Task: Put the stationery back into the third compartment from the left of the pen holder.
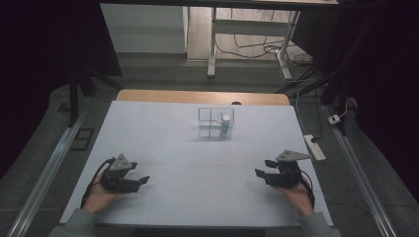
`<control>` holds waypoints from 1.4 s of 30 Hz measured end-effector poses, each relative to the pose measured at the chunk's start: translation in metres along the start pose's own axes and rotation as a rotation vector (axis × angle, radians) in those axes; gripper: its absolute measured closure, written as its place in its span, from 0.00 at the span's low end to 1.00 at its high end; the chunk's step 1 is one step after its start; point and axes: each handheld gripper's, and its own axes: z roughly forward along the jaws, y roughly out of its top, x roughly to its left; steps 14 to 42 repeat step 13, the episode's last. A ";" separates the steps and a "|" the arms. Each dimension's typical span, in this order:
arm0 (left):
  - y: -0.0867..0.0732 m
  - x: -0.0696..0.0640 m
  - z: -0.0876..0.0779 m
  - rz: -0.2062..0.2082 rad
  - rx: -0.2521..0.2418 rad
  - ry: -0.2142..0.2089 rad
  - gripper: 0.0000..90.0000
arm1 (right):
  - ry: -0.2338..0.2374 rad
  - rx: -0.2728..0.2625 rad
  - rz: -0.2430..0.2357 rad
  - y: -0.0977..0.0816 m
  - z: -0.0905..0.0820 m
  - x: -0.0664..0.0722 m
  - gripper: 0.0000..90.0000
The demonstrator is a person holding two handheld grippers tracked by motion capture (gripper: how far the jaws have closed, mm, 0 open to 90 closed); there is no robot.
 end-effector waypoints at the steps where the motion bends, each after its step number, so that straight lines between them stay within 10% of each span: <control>1: 0.000 0.000 0.000 0.003 0.002 0.000 0.31 | 0.000 0.000 0.000 0.000 0.000 0.000 0.45; 42: 0.000 0.000 0.000 0.003 0.002 0.000 0.31 | -0.006 0.007 -0.005 0.000 0.000 0.000 0.45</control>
